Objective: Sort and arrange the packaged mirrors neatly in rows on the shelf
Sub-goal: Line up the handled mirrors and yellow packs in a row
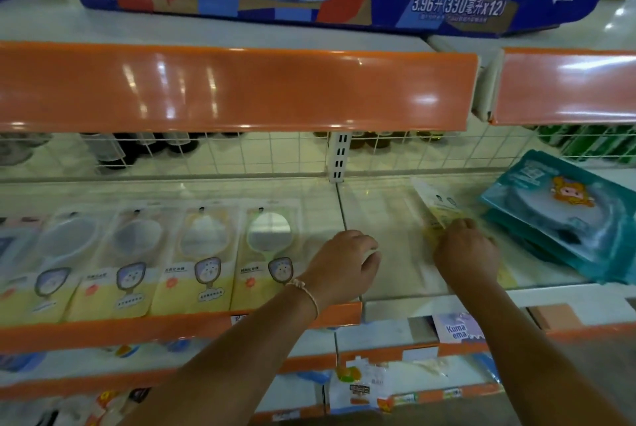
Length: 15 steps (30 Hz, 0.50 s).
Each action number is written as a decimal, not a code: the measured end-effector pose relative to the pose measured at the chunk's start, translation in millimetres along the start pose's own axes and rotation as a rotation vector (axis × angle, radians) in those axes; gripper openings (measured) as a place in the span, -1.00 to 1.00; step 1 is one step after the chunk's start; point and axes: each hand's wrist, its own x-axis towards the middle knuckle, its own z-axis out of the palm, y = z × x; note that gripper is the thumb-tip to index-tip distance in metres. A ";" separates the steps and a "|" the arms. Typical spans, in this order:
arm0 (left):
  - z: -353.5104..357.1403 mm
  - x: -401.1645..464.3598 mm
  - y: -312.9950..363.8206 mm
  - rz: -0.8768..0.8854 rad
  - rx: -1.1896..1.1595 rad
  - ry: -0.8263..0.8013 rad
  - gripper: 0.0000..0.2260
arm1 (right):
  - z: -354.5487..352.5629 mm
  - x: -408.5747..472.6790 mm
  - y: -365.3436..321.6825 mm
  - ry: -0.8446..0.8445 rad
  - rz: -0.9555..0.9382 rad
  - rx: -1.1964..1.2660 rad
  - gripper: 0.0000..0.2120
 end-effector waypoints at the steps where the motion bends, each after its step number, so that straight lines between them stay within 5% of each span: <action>1: -0.7 0.4 -0.6 -0.004 -0.020 0.013 -0.70 | -5.7 -0.7 -5.5 0.018 0.020 0.068 -0.77; 6: -13.3 0.4 1.0 -0.078 -0.194 0.087 -0.76 | -32.5 -9.0 -35.2 0.103 0.027 0.353 -0.96; 11: -25.6 4.3 -1.7 -0.433 -0.533 -0.002 -0.70 | -41.4 -22.7 -58.8 0.125 -0.079 0.649 -0.97; 15: -33.3 5.3 -6.7 -0.727 -1.202 0.022 -0.67 | -39.2 -31.4 -70.5 0.071 -0.140 0.886 -0.90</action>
